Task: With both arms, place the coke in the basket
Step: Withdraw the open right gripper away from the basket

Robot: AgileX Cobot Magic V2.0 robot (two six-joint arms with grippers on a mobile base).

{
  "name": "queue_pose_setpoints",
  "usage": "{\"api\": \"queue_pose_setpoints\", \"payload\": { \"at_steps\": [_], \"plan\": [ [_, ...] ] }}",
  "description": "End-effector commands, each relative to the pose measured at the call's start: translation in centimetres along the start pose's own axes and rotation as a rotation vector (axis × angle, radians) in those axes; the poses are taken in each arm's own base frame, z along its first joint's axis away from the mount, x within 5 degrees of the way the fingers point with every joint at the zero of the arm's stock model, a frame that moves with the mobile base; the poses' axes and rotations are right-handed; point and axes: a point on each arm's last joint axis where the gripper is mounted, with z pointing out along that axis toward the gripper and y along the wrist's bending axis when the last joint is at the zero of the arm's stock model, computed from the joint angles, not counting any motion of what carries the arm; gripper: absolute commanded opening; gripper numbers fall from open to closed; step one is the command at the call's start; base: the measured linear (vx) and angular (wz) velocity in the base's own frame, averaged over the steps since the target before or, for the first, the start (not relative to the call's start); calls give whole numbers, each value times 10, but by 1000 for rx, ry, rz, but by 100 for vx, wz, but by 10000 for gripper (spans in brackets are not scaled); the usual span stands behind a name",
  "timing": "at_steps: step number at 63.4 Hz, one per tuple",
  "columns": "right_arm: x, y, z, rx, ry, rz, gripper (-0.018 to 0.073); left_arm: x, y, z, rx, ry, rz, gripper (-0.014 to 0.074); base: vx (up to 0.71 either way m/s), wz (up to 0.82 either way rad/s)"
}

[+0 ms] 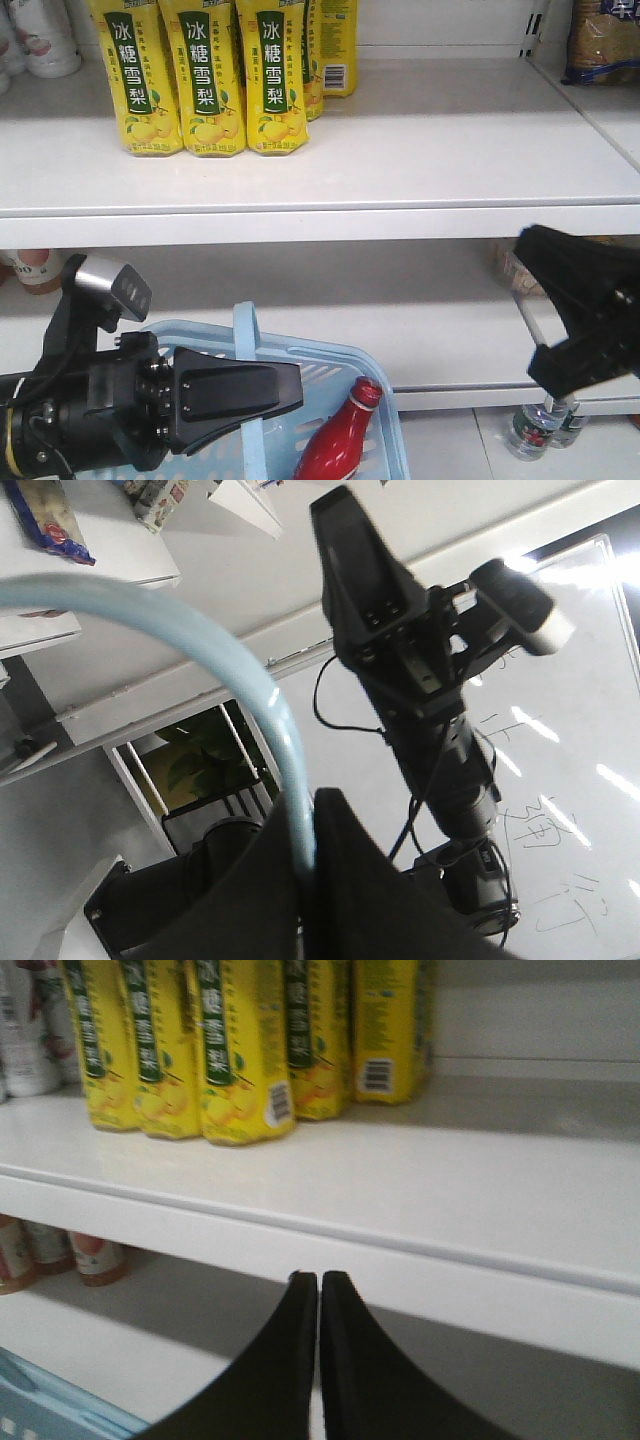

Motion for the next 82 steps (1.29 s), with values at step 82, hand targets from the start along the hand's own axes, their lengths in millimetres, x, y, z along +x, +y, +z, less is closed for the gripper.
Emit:
{"api": "queue_pose_setpoints", "payload": {
  "at_steps": [82],
  "plan": [
    [78, -21, -37, 133, 79, 234, -5, -1, -39, -3, 311, 28, 25, -7, 0, 0]
  ]
}}
